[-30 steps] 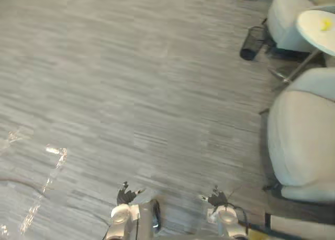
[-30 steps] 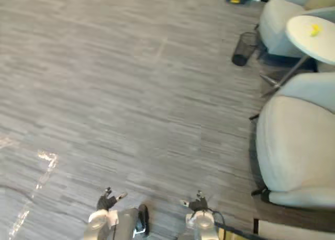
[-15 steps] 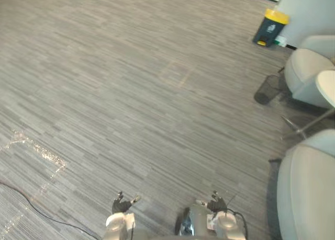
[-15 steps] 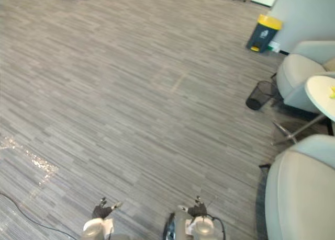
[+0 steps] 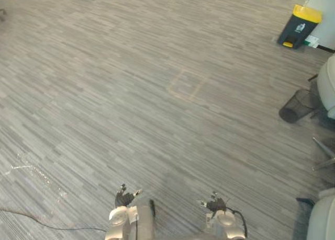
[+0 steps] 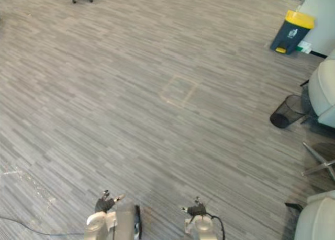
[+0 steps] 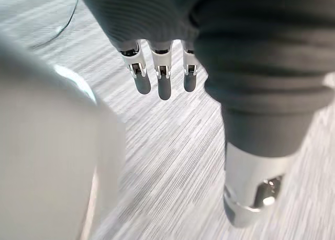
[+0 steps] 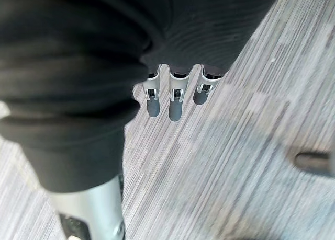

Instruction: Organize the slippers on the shoe rack

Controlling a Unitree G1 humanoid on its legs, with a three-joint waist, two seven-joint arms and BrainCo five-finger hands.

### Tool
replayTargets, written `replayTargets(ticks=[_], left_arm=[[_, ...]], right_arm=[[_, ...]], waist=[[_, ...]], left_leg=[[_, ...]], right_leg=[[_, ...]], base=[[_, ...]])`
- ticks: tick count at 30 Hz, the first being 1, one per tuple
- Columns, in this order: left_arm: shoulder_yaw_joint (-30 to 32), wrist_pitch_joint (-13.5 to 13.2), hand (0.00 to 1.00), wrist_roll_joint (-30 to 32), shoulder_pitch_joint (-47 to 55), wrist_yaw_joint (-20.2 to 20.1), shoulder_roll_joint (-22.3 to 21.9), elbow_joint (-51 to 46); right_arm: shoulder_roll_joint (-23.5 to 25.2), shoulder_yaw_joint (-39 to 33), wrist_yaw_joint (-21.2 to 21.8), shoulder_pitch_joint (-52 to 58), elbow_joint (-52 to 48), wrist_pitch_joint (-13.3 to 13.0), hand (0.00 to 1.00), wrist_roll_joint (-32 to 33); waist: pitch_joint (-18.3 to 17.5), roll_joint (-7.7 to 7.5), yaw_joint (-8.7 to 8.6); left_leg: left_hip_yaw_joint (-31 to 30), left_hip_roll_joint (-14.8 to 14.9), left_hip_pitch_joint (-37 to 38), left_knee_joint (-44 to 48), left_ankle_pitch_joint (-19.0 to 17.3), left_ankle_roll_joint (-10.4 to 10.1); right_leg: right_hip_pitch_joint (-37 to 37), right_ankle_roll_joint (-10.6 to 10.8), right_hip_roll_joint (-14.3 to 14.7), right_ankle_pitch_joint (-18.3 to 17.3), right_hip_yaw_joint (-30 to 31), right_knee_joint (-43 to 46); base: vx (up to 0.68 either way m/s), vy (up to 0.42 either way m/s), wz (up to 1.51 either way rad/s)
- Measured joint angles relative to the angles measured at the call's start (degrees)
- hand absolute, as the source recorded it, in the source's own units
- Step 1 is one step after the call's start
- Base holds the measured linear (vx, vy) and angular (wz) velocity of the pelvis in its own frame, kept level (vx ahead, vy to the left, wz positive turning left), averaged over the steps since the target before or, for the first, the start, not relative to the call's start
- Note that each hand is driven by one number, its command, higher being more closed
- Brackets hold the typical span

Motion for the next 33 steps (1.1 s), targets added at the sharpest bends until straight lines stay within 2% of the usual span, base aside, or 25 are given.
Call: replayTargets(ticks=[1, 3, 4, 5, 6, 8, 10, 12, 14, 16, 17, 18, 19, 20, 21, 22, 23, 24, 25, 26, 28, 30, 31, 32, 33], left_arm=[[0.10, -0.18, 0.00, 0.00, -0.32, 0.01, 0.17, 0.03], [0.55, -0.33, 0.00, 0.00, -0.29, 0.19, 0.35, 1.01], [0.35, 0.05, 0.00, 0.00, -0.33, 0.23, 0.62, 1.63], [0.21, 0.24, 0.00, 0.01, -0.20, 0.35, 0.63, 2.14], [-0.04, 0.34, 0.00, 0.05, 0.01, 0.43, 0.63, 2.62], [-0.71, 0.62, 0.00, 0.09, -0.22, 0.42, 0.21, 3.34], [-0.77, 0.61, 0.00, 0.07, -0.87, 0.42, -0.57, 3.45], [-0.79, 0.65, 0.00, 0.10, -1.89, 0.42, -0.73, 4.83], [-1.71, 0.74, 0.00, 0.53, -2.77, 0.32, -0.81, 6.60], [-2.04, 0.74, 0.00, 1.36, -3.35, -0.09, -0.90, 7.43], [-2.28, 0.68, 0.00, 1.71, -3.33, -0.49, -0.83, 7.96], [-3.03, 0.70, 0.00, 2.21, -3.47, -0.61, -0.52, 9.08], [-3.05, 0.74, 0.00, 2.35, -3.50, -0.70, -0.57, 9.05], [-3.08, 0.95, 0.00, 2.61, -3.99, -0.66, -1.23, 8.98], [-2.77, 1.23, 0.00, 2.78, -3.16, -0.60, -1.26, 8.99], [-2.22, 1.29, 0.00, 2.85, -2.50, -0.72, -1.13, 8.91], [-1.68, 1.45, 0.00, 2.89, -1.84, -0.81, -1.17, 8.25], [-0.90, 1.44, 0.00, 2.88, -1.65, -0.83, -1.06, 7.13], [0.56, 1.50, 0.00, 2.87, -1.14, -0.60, -0.67, 6.10], [0.50, 1.56, 0.00, 2.85, -0.43, -0.57, -0.22, 4.82], [0.53, 1.33, 0.00, 2.72, 1.66, -0.66, -0.28, 2.19], [0.55, 1.25, 0.00, 2.64, 2.02, -0.61, 0.15, 1.23], [0.57, 1.17, 0.00, 2.39, 1.87, -0.58, 0.21, 1.19], [0.58, 0.88, 0.00, 2.20, 1.92, -0.59, 0.24, 1.16], [0.55, 0.51, 0.00, 2.17, 1.95, -0.57, 0.24, 1.15]], right_arm=[[0.10, -0.07, 0.09, -0.18, -0.14, -0.16, 0.00, -0.11], [0.03, -0.62, 0.08, -0.67, -0.39, -0.14, 0.00, -0.23], [0.04, -1.01, 0.11, -0.73, -0.52, -0.14, 0.00, -0.30], [0.03, -1.11, 0.18, -0.65, -0.59, -0.15, 0.00, -0.36], [0.01, -1.09, 0.36, -0.49, -0.74, -0.20, 0.00, -0.46], [-0.02, -1.08, 0.41, 1.33, -1.38, -0.47, 0.00, -0.61], [-0.03, -1.03, 0.42, 2.71, -2.60, -0.38, 0.00, -0.60], [-0.03, -1.59, 0.39, 3.31, -5.37, -0.81, 0.00, -0.64], [0.26, -3.46, 0.39, 3.64, -5.48, -1.34, 0.00, -0.59], [-0.07, -4.98, 0.39, 2.85, -5.09, -1.37, 0.00, -0.63], [-0.53, -5.00, 0.44, 2.88, -4.68, -1.30, 0.00, -0.64], [-1.17, -5.08, 0.47, 1.82, -3.54, -1.15, 0.00, -0.74], [-1.26, -5.34, 0.42, 0.78, -2.77, -0.61, 0.00, -0.75], [-1.40, -5.76, 0.44, 0.75, -2.89, -0.26, 0.00, -0.76], [-1.65, -5.37, 0.56, 0.64, -3.29, -0.58, 0.00, -0.73], [-1.48, -4.31, 0.52, 0.85, -3.19, -0.54, 0.00, -0.70], [-1.58, -3.53, 0.66, 0.41, -2.72, -0.25, 0.00, -0.70], [-0.70, -2.68, 0.65, 0.12, -2.40, -0.17, 0.00, -0.68], [0.54, -1.35, 0.74, -0.27, -1.00, -0.17, 0.00, -0.48], [0.55, -0.34, 1.12, -0.74, -0.04, 0.14, 0.00, -0.53], [0.58, -0.55, 0.61, -0.57, -0.19, 0.28, 0.00, -0.51], [0.51, -0.73, 0.36, -0.95, -0.60, 0.23, 0.00, -0.51], [0.50, -1.06, 0.36, -1.07, -0.57, 0.19, 0.00, -0.52], [0.43, -1.11, 0.30, -1.07, -0.49, 0.26, 0.00, -0.52], [0.40, -1.16, 0.30, -1.05, -0.39, 0.28, 0.00, -0.55]], waist=[[-0.52, -0.67, 0.00], [-0.56, -1.30, 0.22], [-0.45, -1.55, 0.14], [-0.32, -1.33, 0.16], [0.07, -0.71, 0.08], [0.19, -0.26, -0.53], [-0.07, 0.30, -1.45], [0.09, -0.14, -3.34], [0.16, -0.42, -3.79], [-0.14, -0.70, -4.04], [-0.43, -0.13, -4.57], [-1.53, 1.28, -5.37], [-1.23, 1.57, -4.93], [-0.46, 1.58, -5.36], [-0.69, 2.84, -5.68], [-1.18, 3.24, -5.63], [-1.42, 5.66, -4.79], [-1.17, 6.27, -4.11], [-0.23, 5.10, -3.05], [0.44, 3.86, -2.27], [0.31, 2.98, -1.86], [0.52, 1.90, -1.40], [0.75, 1.59, -1.01], [0.77, 1.72, -0.76], [0.85, 1.82, -0.29]], left_leg=[[0.28, -1.22, -0.41, -0.22, -1.32, 1.25], [1.37, -2.59, 0.57, 1.57, -3.81, 4.26], [1.46, -3.87, 3.04, 1.45, -4.98, 5.82], [1.33, -4.60, 6.75, 0.34, -6.27, 6.19], [1.05, -4.77, 10.77, -1.23, -7.58, 5.89], [0.04, -5.61, 19.93, -5.95, -8.78, 6.04], [-2.08, -5.72, 24.84, -10.71, -10.12, 5.84], [-4.14, -5.95, 29.20, -13.44, -11.82, 5.52], [-5.64, -5.83, 33.15, -14.85, -13.90, 5.22], [-7.06, -5.70, 38.20, -19.24, -14.72, 4.52], [-8.72, -5.28, 40.66, -22.00, -14.34, 3.88], [-11.58, -3.45, 41.63, -22.63, -13.46, 2.51], [-12.69, -2.81, 41.65, -21.71, -11.62, -0.69], [-14.77, -3.76, 41.40, -18.15, -8.61, -1.98], [-15.01, -3.93, 38.80, -7.26, -6.18, -4.32], [-14.50, -3.81, 34.82, 3.39, -3.36, -7.93], [-14.26, -1.51, 29.31, 16.10, -1.69, -9.25], [-12.00, 0.42, 25.51, 23.81, -2.09, -8.56], [-9.02, 2.12, 21.70, 29.93, -3.30, -6.31], [-7.06, 3.16, 18.48, 31.64, -4.30, -4.41], [-4.96, 4.23, 12.19, 28.63, -6.31, -2.53], [-3.25, 4.17, 6.66, 17.94, -7.55, -2.57], [-3.03, 3.10, 5.39, 7.97, -6.56, -2.62], [-3.86, 2.13, 4.17, -0.77, -3.69, -2.82], [-4.50, 1.31, 3.11, -8.21, 1.71, -3.85]], right_leg=[[-1.36, 0.18, -1.15, 2.03, 0.79, 1.38], [-2.95, 4.20, -3.01, 5.05, 3.23, 7.69], [-4.64, 5.86, -3.87, 7.64, 4.53, 14.10], [-7.53, 7.54, -4.06, 11.42, 6.84, 23.89], [-10.39, 8.38, -3.58, 12.07, 8.16, 34.35], [-19.00, 6.76, -2.47, 9.42, 7.04, 52.15], [-25.98, 4.67, -0.96, 6.46, 3.65, 54.66], [-33.97, 4.87, 0.28, 3.73, -1.41, 48.12], [-36.63, 4.79, 1.61, 3.76, -4.36, 38.75], [-38.00, 3.15, 2.87, 8.38, -7.62, 22.20], [-38.08, -0.46, 3.77, 14.31, -8.87, 18.97], [-37.31, -5.26, 4.54, 14.05, -10.75, 19.57], [-37.28, -6.12, 3.74, 12.35, -11.71, 21.53], [-37.47, -6.87, 2.11, 10.45, -12.66, 26.52], [-35.71, -4.86, 4.07, 8.77, -13.89, 25.24], [-31.68, -6.90, 5.38, 6.82, -13.99, 19.39], [-28.77, -7.17, 8.47, 6.58, -12.70, 17.41], [-25.95, -7.78, 10.36, 5.83, -11.11, 15.73], [-21.60, -7.80, 11.31, 4.94, -8.48, 13.67], [-16.80, -7.75, 11.29, 4.66, -6.05, 11.07], [-9.84, -7.67, 10.51, 4.67, -3.05, 5.63], [-4.94, -6.81, 8.51, 4.32, 0.03, 1.70], [-3.08, -5.77, 6.86, 3.84, 1.14, 0.88], [-1.39, -4.59, 5.47, 3.05, 2.24, -0.05], [0.52, -2.71, 4.19, 1.89, 3.54, -1.00]], base=[[0.51, 0.240, 0.19], [0.65, 0.322, 0.17], [0.63, 0.306, 0.13], [0.59, 0.269, -0.03], [0.54, 0.224, -0.13], [0.52, 0.177, -0.02], [0.38, 0.062, 0.26], [0.43, -0.014, 0.44], [0.47, -0.055, 0.46], [0.55, -0.072, 0.47], [0.68, -0.098, 0.57], [0.73, -0.105, 0.51], [0.75, -0.130, 0.48], [0.69, -0.179, 0.23], [0.63, -0.214, 0.14], [0.55, -0.188, -0.35], [0.59, -0.080, -0.64], [0.76, -0.034, -0.99], [0.81, -0.006, -0.98], [0.64, -0.021, -0.91], [0.61, 0.062, -0.77], [0.64, 0.182, -0.82], [0.57, 0.241, -0.73], [0.59, 0.302, -0.76], [0.61, 0.332, -0.74]])
